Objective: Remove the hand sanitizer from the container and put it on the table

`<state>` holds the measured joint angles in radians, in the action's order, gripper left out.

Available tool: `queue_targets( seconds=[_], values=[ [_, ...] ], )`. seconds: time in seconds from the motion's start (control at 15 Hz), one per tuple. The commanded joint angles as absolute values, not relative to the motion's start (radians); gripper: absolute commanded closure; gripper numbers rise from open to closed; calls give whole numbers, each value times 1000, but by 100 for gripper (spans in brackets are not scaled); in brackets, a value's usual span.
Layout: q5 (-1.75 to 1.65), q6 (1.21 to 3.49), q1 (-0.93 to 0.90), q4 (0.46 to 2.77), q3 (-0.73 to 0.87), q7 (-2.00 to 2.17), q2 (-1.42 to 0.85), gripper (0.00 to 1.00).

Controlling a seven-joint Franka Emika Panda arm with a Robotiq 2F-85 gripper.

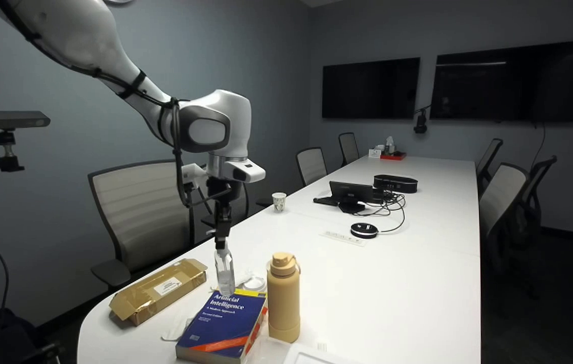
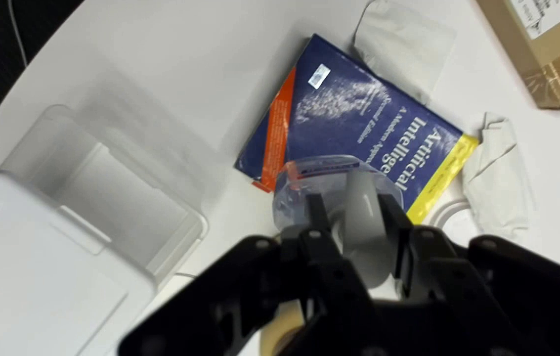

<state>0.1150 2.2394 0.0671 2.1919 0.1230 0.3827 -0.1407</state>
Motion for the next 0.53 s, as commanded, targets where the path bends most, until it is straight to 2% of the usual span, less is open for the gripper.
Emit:
queue_targets(
  seconds=[0.0, 0.47],
  values=[
    [38, 2262, -8, 2169, 63, 473, -149, 93],
    [-6, 2461, -104, 2083, -9, 476, -325, 93]
  ],
)
